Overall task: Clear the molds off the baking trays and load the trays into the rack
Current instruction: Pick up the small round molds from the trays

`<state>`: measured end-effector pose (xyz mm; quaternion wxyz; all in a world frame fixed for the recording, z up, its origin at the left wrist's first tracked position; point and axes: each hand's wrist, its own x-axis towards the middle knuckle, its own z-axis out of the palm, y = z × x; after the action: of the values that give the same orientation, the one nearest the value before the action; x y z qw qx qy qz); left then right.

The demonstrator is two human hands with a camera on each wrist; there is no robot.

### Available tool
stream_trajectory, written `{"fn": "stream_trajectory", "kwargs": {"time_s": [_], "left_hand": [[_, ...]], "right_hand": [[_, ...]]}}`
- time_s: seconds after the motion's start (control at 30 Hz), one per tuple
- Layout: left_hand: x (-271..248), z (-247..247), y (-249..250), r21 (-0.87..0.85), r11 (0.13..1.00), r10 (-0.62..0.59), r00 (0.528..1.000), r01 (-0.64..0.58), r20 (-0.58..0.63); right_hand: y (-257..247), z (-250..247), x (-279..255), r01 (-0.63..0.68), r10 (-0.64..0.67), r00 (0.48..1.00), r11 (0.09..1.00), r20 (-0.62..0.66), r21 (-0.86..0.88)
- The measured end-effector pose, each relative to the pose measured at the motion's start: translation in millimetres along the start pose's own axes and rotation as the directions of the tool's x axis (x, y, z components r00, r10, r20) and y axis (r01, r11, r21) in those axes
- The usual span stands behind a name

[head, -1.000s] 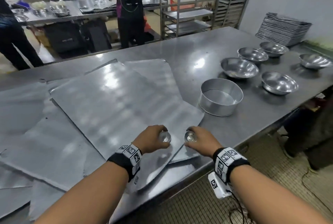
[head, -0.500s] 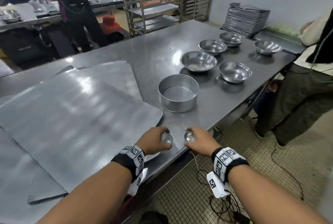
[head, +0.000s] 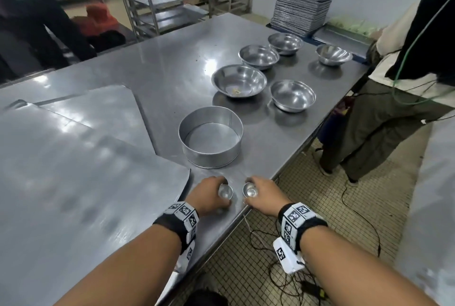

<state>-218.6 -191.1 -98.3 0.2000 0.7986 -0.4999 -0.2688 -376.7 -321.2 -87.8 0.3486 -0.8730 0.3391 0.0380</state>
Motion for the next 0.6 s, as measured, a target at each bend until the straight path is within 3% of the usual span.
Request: {"fn": "stream_trajectory", "kwargs": {"time_s": [0.37,0.6], "left_hand": [[34.1,2.1,-9.4,-0.114,0.992,0.046,0.999,-0.049,-0.025],[38.2,0.2,-5.7,-0.157,0.987,0.003,0.996,-0.017,-0.085]], "right_hand": [[12.7,-0.5,53.1,-0.007,0.007,1.000,1.000,0.004,-0.029],[20.3,-12.5,78.5,0.038,-0.035,0.997,0.999,0.076,-0.037]]}}
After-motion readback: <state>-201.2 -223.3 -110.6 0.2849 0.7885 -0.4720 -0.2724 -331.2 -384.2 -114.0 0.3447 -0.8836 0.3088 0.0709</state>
